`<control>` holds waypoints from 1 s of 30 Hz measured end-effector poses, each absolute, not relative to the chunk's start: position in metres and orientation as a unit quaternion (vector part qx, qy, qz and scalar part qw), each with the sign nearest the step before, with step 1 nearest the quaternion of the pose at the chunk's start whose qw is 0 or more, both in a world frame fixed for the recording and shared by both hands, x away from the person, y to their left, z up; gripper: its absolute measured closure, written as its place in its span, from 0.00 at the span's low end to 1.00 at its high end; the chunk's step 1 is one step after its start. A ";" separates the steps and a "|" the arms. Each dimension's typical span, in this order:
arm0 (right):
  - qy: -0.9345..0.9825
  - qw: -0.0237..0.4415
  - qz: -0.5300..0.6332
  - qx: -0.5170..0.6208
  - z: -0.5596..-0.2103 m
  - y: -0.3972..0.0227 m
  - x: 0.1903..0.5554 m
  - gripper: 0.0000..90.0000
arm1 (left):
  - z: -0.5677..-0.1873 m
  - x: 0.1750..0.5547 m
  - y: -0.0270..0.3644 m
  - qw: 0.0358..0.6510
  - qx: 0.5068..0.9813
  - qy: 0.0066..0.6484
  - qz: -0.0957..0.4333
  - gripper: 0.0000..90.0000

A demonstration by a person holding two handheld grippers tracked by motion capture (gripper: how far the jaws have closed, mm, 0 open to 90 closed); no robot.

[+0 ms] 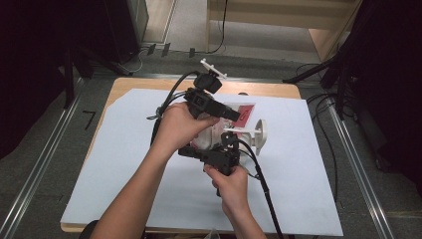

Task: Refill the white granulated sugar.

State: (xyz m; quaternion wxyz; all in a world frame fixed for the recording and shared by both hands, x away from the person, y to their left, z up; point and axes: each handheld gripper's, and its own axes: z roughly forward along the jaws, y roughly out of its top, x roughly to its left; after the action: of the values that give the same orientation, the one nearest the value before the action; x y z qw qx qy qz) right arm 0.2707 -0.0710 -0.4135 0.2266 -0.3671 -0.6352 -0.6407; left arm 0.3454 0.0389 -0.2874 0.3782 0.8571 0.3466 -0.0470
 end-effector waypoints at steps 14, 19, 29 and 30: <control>-0.629 0.217 -0.649 -0.369 -0.423 -0.077 0.271 0.70 | -0.293 0.344 0.030 0.372 0.863 0.339 -0.044 0.66; -0.629 0.217 -0.649 -0.369 -0.421 -0.075 0.270 0.70 | -0.289 0.341 0.033 0.372 0.864 0.338 -0.037 0.66; -0.653 0.214 -0.634 -0.355 -0.417 -0.063 0.263 0.70 | -0.289 0.328 0.052 0.389 0.855 0.341 -0.033 0.66; -0.654 0.213 -0.634 -0.353 -0.418 -0.061 0.263 0.70 | -0.289 0.327 0.053 0.389 0.853 0.347 -0.031 0.66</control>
State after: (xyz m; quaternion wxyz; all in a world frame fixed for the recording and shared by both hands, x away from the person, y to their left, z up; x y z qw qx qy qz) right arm 0.2628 -0.0609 -0.4176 0.2134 -0.3527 -0.6545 -0.6339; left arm 0.3270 0.0534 -0.2890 0.3894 0.8525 0.3473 -0.0310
